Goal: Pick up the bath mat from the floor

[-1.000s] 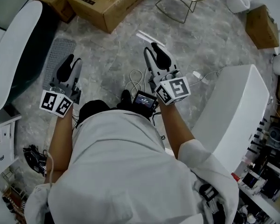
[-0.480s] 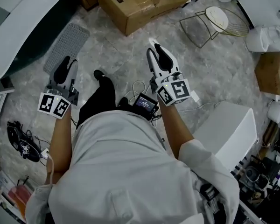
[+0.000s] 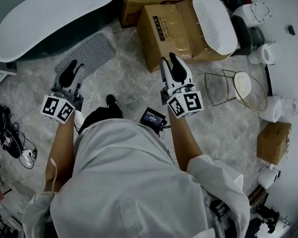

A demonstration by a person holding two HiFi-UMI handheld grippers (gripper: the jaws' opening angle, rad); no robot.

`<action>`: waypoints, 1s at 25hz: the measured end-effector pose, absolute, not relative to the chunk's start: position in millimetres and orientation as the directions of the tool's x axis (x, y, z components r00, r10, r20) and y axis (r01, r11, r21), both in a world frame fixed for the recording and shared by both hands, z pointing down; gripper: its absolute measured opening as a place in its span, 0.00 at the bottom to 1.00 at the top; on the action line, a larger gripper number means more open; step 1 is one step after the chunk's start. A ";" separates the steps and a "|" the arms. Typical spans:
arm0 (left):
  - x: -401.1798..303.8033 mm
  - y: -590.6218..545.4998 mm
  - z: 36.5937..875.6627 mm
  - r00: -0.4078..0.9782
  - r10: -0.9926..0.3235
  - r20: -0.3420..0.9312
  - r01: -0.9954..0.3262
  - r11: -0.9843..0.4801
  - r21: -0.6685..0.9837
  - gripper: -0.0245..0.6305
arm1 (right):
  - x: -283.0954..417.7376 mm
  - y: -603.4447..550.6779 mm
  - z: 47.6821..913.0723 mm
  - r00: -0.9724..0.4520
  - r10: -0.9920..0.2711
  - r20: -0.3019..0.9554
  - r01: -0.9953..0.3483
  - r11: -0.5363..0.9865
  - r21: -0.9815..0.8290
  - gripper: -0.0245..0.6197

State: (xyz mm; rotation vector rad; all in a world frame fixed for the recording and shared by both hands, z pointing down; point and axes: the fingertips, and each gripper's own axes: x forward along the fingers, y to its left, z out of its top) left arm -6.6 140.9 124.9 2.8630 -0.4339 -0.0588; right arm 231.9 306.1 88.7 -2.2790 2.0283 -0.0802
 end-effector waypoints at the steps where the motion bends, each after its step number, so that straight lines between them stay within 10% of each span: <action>1: -8.2 121.3 124.0 0.948 -0.317 -0.008 -0.305 -0.920 0.245 0.24 | 233.7 283.4 87.0 0.096 -0.995 -0.024 -0.991 -0.093 -0.101 0.25; 25: -96.2 -81.8 240.9 0.431 -0.867 0.250 -0.855 -0.304 0.419 0.25 | 297.9 -98.5 244.8 -0.450 -0.881 0.149 -0.876 0.402 -0.267 0.26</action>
